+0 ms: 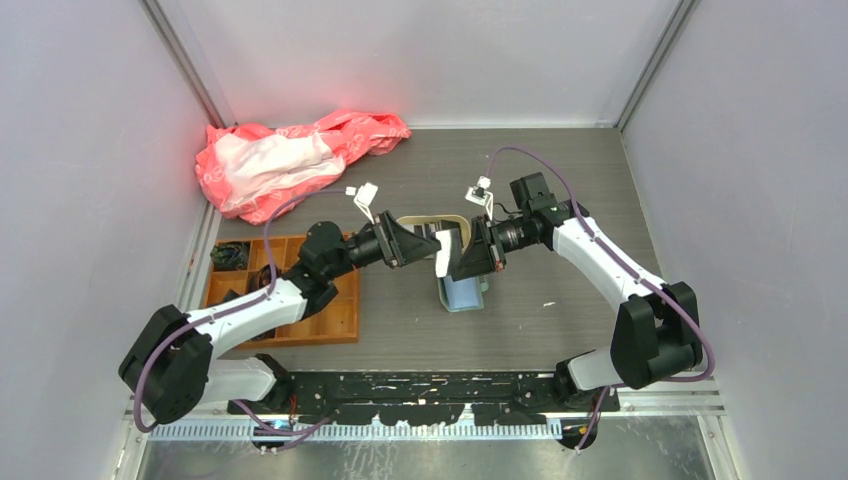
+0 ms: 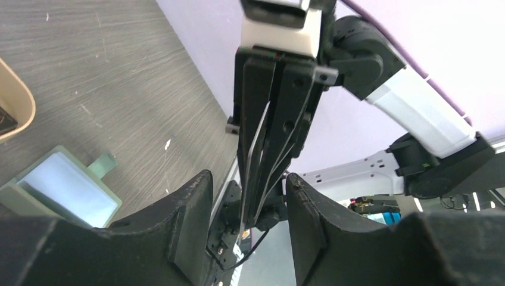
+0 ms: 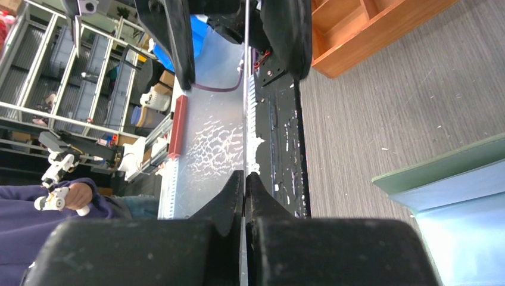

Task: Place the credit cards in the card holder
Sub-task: Insert the credit card into the card holder.

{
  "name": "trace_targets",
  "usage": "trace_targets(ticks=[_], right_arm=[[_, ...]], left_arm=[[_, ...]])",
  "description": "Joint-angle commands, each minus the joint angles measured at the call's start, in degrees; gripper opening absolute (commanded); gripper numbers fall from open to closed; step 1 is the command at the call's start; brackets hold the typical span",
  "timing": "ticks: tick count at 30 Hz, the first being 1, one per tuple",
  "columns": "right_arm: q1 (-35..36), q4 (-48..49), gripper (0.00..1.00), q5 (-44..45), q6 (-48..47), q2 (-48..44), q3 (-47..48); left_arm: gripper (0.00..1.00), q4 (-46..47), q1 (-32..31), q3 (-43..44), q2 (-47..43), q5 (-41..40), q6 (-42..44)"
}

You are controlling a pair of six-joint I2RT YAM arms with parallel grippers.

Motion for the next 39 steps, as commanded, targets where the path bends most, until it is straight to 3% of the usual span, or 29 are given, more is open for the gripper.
trace_targets(ticks=[1,6,9,15,17,21,25,28,32,35,39], right_arm=[[0.7,-5.9,0.01,-2.5,-8.1,-0.5,2.7],[0.7,-7.4,0.01,-1.8,-10.0,-0.6,2.7],[0.8,-8.0,0.01,-1.2,-10.7,-0.5,2.7],[0.8,-9.6,0.01,0.4,-12.4,-0.5,3.3],[0.8,-10.0,0.05,1.5,-12.9,-0.4,3.5],[0.8,-10.7,0.23,4.3,-13.8,-0.4,3.8],[0.6,-11.3,0.52,8.5,-14.9,-0.1,4.8],[0.1,-14.1,0.61,12.7,-18.1,0.8,7.0],[-2.2,-12.6,0.63,17.9,-17.6,0.8,7.2],[-2.9,-5.2,0.61,22.2,-11.8,-0.7,3.4],[-2.8,4.1,0.44,27.0,-7.2,-0.7,-2.4]], left_arm=[[0.48,2.1,1.6,4.9,0.4,6.2,-1.0],[0.30,4.5,2.1,7.5,3.4,10.3,-1.9],[0.01,6.1,2.7,8.1,4.7,12.3,-2.7],[0.00,5.3,3.0,7.6,5.1,14.0,-2.4],[0.00,3.6,3.0,7.6,5.0,14.8,-1.5],[0.00,1.4,3.0,6.2,4.3,14.8,0.2],[0.00,-0.7,3.1,3.9,1.9,12.3,0.4],[0.00,-5.5,3.3,1.3,-1.5,8.5,1.0],[0.00,-9.8,3.2,-3.7,-5.8,3.1,0.0],[0.00,-9.7,3.1,-7.0,-9.0,0.3,-1.0],[0.00,-13.3,3.0,-8.3,-12.8,-2.1,0.0]])
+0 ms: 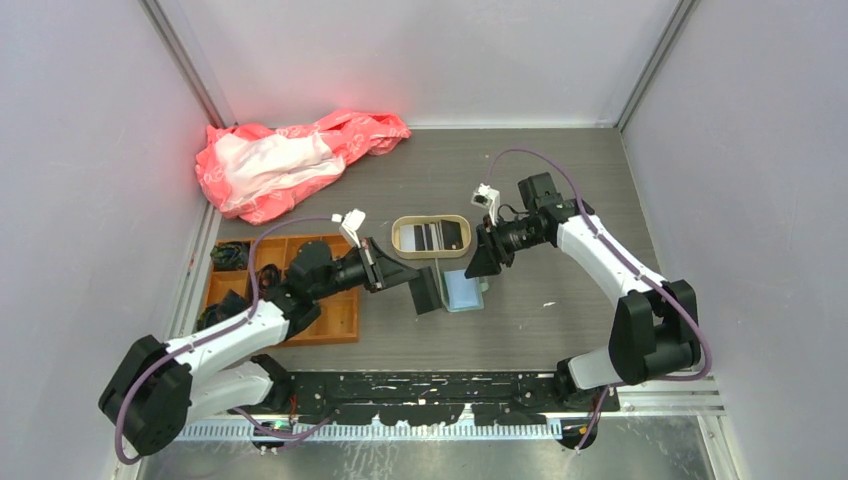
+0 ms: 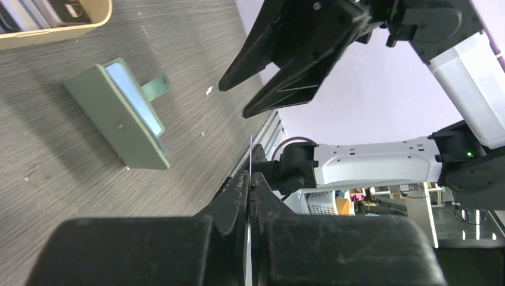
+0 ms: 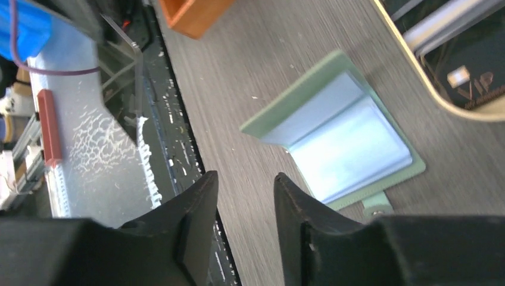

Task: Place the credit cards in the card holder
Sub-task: Insert the credit card into the card holder.

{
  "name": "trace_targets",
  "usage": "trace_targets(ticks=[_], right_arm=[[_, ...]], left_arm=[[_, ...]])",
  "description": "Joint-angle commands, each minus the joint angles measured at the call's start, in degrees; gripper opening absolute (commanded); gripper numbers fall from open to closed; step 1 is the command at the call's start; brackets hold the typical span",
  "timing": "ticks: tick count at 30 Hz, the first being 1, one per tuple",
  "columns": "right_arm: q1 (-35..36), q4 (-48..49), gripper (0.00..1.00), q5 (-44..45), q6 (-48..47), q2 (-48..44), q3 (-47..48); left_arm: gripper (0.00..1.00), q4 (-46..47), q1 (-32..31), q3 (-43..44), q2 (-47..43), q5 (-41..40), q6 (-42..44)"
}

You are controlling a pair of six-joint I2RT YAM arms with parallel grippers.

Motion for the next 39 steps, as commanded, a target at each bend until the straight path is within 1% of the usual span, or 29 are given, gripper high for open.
trace_targets(ticks=[1,2,6,8,12,16,21,27,32,36,39], right_arm=[[0.5,12.3,0.39,7.6,6.6,-1.4,-5.5],[1.3,13.9,0.34,9.2,7.2,-1.1,-6.5],[6.0,19.1,0.22,15.4,9.2,0.0,-9.6],[8.7,21.2,0.17,18.2,10.7,1.0,-10.1],[12.4,24.9,0.13,23.5,14.4,3.0,-10.4],[13.9,27.1,0.12,24.9,18.6,5.6,-9.6],[15.6,29.5,0.12,25.0,25.5,10.0,-7.9],[16.6,28.2,0.12,26.2,30.3,16.5,-4.0],[16.6,27.5,0.12,27.2,31.0,18.5,-3.1],[16.6,26.3,0.12,27.6,30.2,19.6,-2.5],[16.6,25.5,0.13,27.5,29.4,20.3,-2.0]], left_arm=[[0.00,-3.8,0.0,-0.1,-4.4,-4.5,1.4],[0.00,-4.6,0.1,-0.1,-4.9,-4.7,1.7],[0.00,-4.7,-0.1,-1.3,-5.8,-4.8,1.3],[0.00,-4.6,-0.3,-1.9,-6.3,-5.0,1.2],[0.00,-4.3,-0.8,-3.4,-7.5,-6.5,1.1],[0.00,-3.3,-1.1,-4.0,-6.7,-7.0,1.0],[0.00,1.2,-1.9,-3.5,-2.9,-6.9,0.6],[0.00,8.0,-3.8,-2.2,5.7,-6.9,0.5],[0.00,9.7,-4.8,0.4,12.4,-7.8,1.7],[0.00,11.6,-4.8,0.7,18.3,-9.5,2.4],[0.00,9.8,-4.5,2.1,21.7,-9.9,3.4]])
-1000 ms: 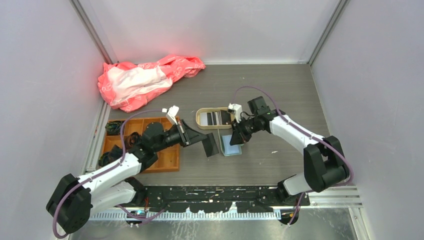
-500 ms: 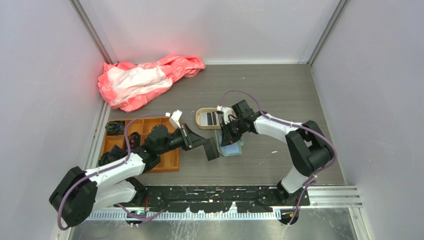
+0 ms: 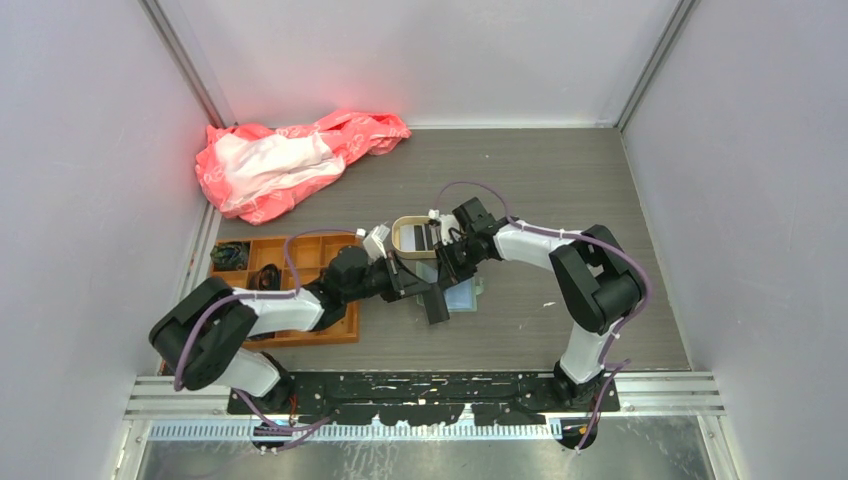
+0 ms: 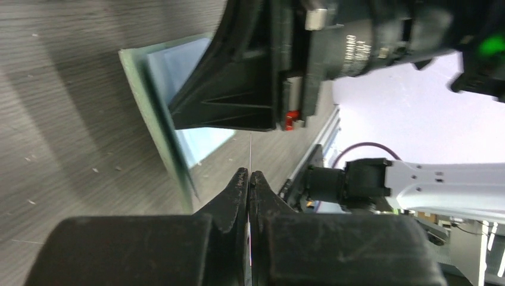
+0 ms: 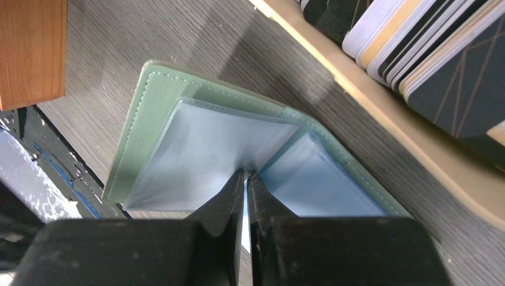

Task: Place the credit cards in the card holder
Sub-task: Insert the credit card into the card holder.

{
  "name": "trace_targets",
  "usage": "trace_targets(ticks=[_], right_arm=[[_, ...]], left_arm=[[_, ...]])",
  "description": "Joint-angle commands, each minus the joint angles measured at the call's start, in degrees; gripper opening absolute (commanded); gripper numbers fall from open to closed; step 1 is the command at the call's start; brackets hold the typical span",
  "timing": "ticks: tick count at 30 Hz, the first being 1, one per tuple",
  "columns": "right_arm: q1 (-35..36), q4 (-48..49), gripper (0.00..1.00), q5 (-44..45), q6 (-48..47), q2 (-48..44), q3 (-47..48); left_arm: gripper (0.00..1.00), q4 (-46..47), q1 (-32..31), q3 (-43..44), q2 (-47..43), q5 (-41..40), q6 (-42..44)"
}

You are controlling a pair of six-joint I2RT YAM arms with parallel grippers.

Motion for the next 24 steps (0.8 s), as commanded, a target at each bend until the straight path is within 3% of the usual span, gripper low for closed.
trace_targets(ticks=[1,15,24], right_arm=[[0.1,-0.8,0.13,0.9,-0.8,0.5,2.7],[-3.8,-7.7,0.17,0.5,-12.0,-5.4,3.4],[-8.0,-10.3,0.32,8.2,-16.9,-4.8,3.6]], left_arm=[[0.00,1.5,0.4,3.3,4.1,-2.0,3.0],[0.00,-11.3,5.5,7.1,4.1,-3.6,9.5],[0.00,-10.9,6.0,11.3,8.9,-0.6,8.4]])
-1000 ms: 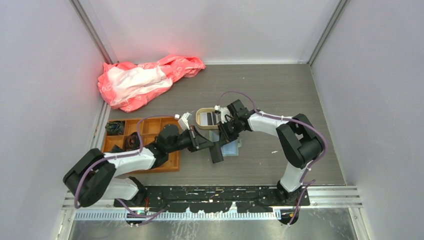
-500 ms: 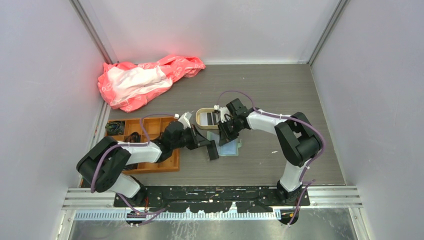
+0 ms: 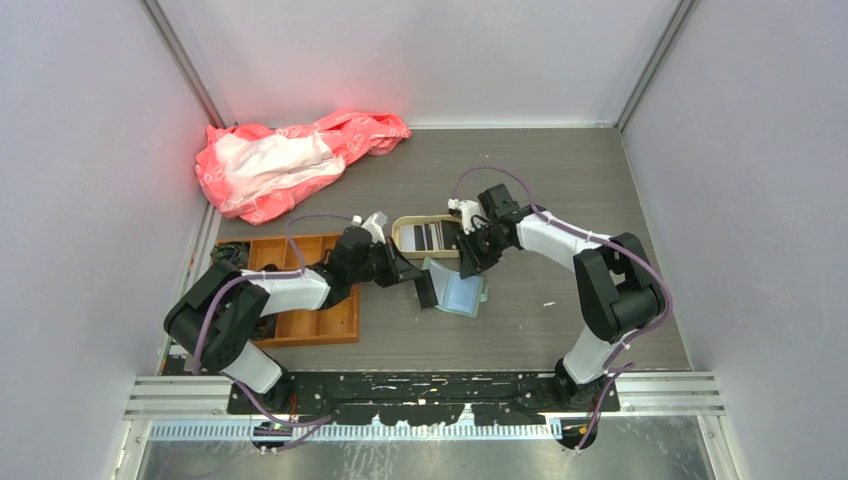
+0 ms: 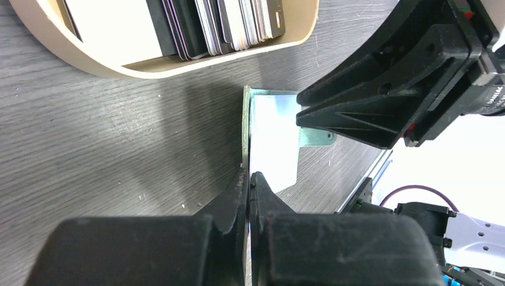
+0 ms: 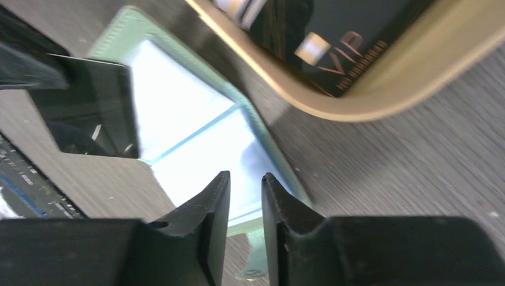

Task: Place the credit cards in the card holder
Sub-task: Insert the credit card into the card holder.

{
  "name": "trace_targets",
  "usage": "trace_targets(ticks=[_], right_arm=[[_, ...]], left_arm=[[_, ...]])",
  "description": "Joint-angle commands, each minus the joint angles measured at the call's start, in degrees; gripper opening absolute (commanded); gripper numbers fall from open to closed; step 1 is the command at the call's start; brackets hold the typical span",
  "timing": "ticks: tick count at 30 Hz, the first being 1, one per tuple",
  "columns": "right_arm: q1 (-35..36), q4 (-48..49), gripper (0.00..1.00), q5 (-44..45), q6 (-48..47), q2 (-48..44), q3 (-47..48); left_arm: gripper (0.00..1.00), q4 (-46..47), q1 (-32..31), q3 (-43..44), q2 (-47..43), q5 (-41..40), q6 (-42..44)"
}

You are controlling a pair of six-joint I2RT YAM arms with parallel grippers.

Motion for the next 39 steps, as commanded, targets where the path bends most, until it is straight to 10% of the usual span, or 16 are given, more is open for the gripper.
trace_targets(ticks=[1,10,22,39], right_arm=[[-1.1,-2.4,0.36,5.6,-3.3,0.8,2.3],[-1.3,-6.7,0.61,2.8,-8.9,4.5,4.2],[6.9,-13.6,0.33,0.0,-16.6,8.1,7.7],[11.5,-15.0,0.36,2.7,-21.8,8.1,11.3]], left_arm=[[0.00,0.9,0.3,3.3,1.3,2.1,1.2],[0.00,2.9,0.3,3.7,0.6,3.0,8.9],[0.00,2.8,-0.7,0.0,-3.4,5.2,12.6],[0.00,-0.1,-4.7,-7.2,-10.1,3.4,19.8]])
